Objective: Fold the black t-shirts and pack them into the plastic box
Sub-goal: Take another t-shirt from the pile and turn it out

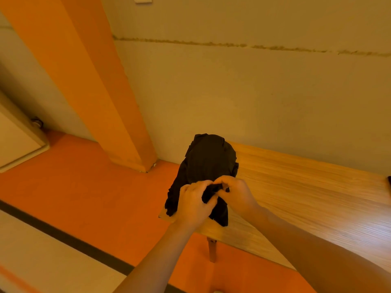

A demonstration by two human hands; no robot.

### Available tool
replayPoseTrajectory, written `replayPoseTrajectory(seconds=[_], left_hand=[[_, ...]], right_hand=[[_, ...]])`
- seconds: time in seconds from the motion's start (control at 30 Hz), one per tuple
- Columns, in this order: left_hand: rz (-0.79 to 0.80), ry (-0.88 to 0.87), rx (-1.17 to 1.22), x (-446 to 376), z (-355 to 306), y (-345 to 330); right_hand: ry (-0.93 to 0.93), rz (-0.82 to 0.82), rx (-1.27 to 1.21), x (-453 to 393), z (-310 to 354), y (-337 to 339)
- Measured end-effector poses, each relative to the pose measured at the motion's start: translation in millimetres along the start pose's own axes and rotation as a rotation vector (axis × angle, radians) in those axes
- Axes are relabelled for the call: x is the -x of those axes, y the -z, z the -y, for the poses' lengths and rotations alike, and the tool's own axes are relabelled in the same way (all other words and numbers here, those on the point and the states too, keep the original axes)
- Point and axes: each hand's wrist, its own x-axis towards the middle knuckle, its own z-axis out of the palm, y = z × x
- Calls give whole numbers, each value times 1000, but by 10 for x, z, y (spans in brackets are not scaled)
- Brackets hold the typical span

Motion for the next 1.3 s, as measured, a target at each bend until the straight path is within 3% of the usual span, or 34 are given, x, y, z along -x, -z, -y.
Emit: replayPoseTrajectory(seconds=[0.17, 0.43, 0.63, 0.83, 0.97, 1.03, 1.3], left_hand=[[-1, 48, -84, 26, 23, 88], [79, 259, 352, 100, -91, 546], [-123, 356, 302, 129, -100, 776], [-114, 272, 481, 44, -278, 795], [-77, 80, 336, -29, -342, 783], [-67, 13, 253, -63, -359, 773], [-77, -28, 239, -75, -430, 771]], right_hand=[[21, -10, -39, 43, 3, 15], [77, -22, -39, 14, 47, -51], [58, -57, -192, -26, 238, 39], [188, -59, -155, -16, 332, 140], [321, -66, -21, 31, 405, 196], [353, -95, -71, 57, 469, 238], [372, -151, -170, 87, 590, 392]])
